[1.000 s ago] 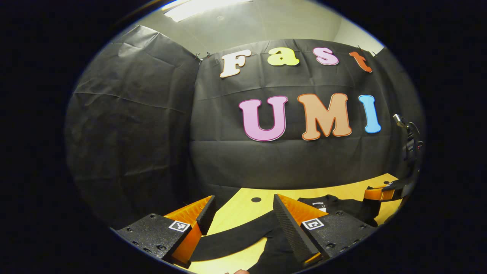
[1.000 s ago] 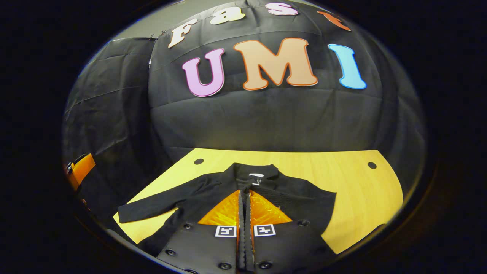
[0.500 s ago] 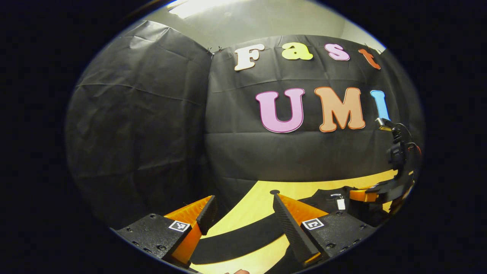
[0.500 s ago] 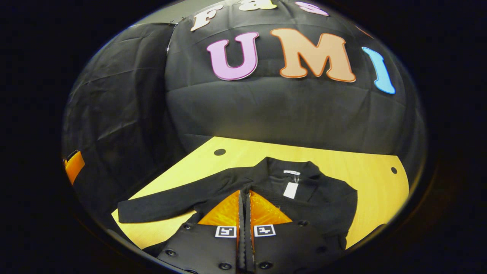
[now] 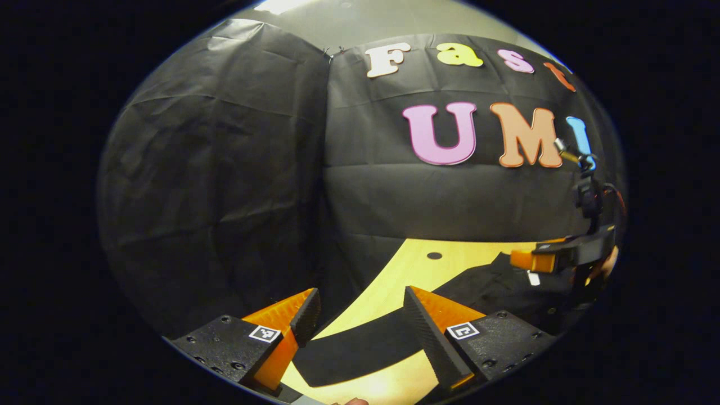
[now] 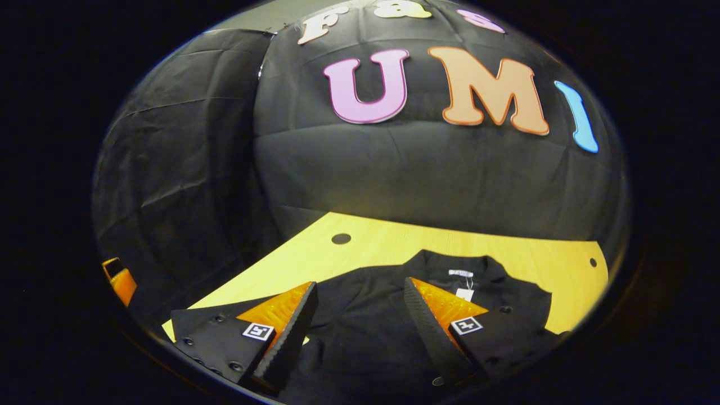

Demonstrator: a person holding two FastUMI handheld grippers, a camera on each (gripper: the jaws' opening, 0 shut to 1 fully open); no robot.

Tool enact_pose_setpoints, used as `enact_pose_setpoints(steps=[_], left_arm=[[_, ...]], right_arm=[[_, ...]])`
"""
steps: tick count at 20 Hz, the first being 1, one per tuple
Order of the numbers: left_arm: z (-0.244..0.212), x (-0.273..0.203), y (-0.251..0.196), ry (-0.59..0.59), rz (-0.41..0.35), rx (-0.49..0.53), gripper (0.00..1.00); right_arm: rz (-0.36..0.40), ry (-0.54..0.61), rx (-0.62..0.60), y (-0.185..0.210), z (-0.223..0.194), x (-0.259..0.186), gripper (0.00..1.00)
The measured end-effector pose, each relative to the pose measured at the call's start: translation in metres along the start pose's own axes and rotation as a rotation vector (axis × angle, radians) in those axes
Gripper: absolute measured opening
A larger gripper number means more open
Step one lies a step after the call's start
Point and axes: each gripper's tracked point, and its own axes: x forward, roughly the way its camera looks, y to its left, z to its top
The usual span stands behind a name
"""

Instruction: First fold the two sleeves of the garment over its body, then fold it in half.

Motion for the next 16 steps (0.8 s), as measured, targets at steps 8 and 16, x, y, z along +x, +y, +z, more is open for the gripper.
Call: enact_pose_setpoints(steps=[8, 16], left_arm=[[-0.079, 0.035, 0.048, 0.172, 0.093, -0.030, 0.92], [-0.152, 0.046, 0.064, 0.347, 0.130, -0.130, 0.92]], right_arm=[[-0.046, -0.031, -0.044, -0.013, 0.008, -0.034, 1.00], [-0.096, -0.026, -0.081, -0.031, -0.001, -0.057, 0.97]])
